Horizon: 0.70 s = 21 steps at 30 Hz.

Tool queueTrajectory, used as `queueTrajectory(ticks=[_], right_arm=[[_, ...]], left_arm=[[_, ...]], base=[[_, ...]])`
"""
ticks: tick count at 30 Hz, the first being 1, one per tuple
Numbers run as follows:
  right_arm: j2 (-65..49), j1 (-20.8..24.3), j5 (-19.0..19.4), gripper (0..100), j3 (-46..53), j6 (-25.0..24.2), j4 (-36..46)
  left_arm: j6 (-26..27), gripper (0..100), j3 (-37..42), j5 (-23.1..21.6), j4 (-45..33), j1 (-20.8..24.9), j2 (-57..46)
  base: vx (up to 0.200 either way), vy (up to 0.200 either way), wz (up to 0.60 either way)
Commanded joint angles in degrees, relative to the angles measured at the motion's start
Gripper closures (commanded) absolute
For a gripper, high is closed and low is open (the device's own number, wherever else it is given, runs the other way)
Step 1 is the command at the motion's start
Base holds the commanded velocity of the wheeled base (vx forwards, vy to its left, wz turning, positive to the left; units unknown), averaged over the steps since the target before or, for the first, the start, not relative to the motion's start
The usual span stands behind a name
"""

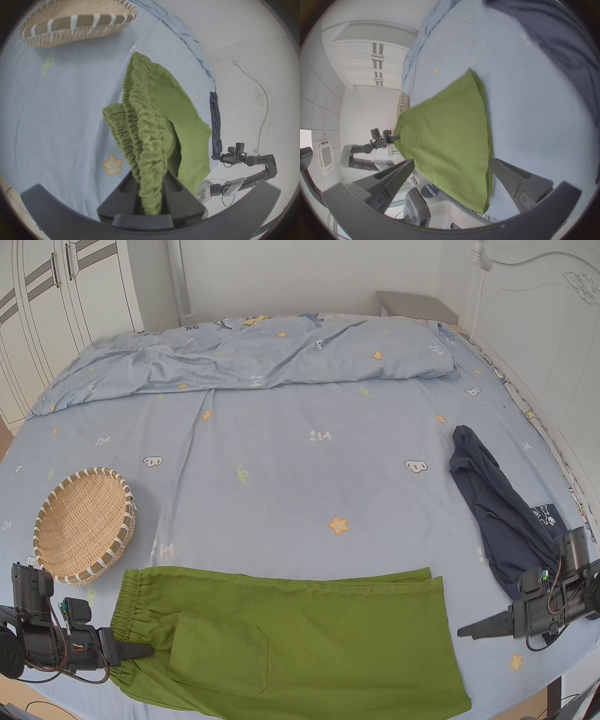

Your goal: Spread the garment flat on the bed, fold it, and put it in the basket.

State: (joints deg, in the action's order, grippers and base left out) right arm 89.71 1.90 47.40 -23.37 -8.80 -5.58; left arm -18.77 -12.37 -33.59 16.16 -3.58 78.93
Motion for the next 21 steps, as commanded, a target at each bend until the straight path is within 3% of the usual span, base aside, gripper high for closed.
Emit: queueTrajectory(ticks=[1, 4, 11, 15, 21], right_arm=[[-5.69, 0.21, -0.38, 0, -8.36, -5.88, -0.22], [-6.39, 0.73, -0.46, 0, -14.51, -8.86, -0.13], [-6.3, 1.35, -1.08, 0, -16.62, -9.74, -0.83], [-6.39, 2.14, -1.25, 0, -16.62, -9.83, -0.83], [-7.71, 2.14, -1.43, 0, -16.62, -10.09, -0.39]], left_arm=[[3.04, 100, -5.91, 0.1, -7.38, -2.48, -8.18], [9.9, 100, -11.8, 0.19, -18.19, -7.4, -10.12], [20.18, 100, -19.53, 0.36, -26.36, -17.69, -9.94], [20.71, 100, -22.61, 0.36, -30.14, -16.54, -10.12], [19.56, 100, -26.03, 2.65, -32.6, -6.52, -11.52]], base=[[0.0, 0.0, 0.0], [0.0, 0.0, 0.0], [0.0, 0.0, 0.0], [0.0, 0.0, 0.0], [0.0, 0.0, 0.0]])
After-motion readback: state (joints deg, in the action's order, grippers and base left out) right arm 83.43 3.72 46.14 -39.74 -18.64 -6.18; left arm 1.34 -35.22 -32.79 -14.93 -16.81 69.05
